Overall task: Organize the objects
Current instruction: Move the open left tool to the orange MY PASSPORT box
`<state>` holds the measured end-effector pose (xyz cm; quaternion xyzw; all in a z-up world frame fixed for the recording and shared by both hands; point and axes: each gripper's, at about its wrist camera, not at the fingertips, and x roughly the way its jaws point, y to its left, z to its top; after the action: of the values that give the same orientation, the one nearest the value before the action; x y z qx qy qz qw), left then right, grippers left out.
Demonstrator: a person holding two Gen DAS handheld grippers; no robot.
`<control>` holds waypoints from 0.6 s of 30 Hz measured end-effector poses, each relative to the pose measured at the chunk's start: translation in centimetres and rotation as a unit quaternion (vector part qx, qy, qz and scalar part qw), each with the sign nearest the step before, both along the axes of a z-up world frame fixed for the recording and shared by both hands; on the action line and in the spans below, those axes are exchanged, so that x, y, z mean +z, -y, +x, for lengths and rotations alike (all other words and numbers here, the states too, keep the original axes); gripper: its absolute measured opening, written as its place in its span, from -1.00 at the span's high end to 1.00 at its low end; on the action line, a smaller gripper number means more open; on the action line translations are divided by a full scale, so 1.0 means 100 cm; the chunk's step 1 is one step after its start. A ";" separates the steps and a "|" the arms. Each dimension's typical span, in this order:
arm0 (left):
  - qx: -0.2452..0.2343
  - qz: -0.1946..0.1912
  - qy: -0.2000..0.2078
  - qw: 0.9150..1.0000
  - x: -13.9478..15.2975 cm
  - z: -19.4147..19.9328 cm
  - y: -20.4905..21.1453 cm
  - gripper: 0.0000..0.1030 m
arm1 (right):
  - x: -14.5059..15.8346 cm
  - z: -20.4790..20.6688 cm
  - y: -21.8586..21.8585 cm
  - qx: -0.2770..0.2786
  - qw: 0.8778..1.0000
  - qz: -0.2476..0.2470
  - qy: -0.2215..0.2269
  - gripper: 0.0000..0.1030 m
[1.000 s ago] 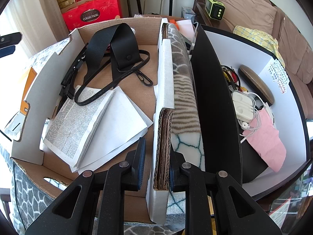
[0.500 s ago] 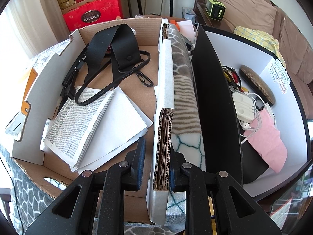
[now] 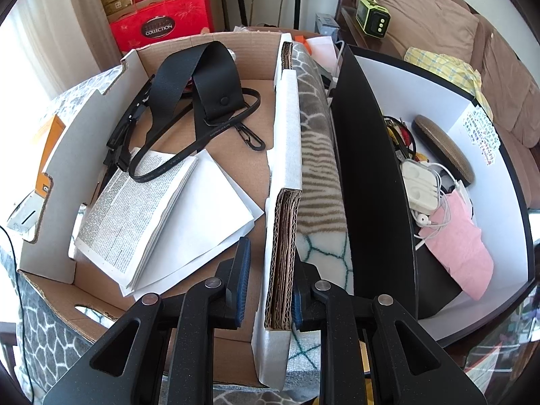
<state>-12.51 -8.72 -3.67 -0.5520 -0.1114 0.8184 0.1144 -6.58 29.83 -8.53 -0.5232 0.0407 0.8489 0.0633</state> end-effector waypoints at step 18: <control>0.028 0.086 0.117 0.989 -0.057 -0.049 -0.003 -0.65 | 0.001 -0.011 0.005 0.017 1.000 0.024 0.001 0.59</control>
<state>-17.46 -8.37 -9.37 -0.6290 -0.2097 0.7381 0.1250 -7.65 29.36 -8.42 -0.5232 0.0116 0.8499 0.0613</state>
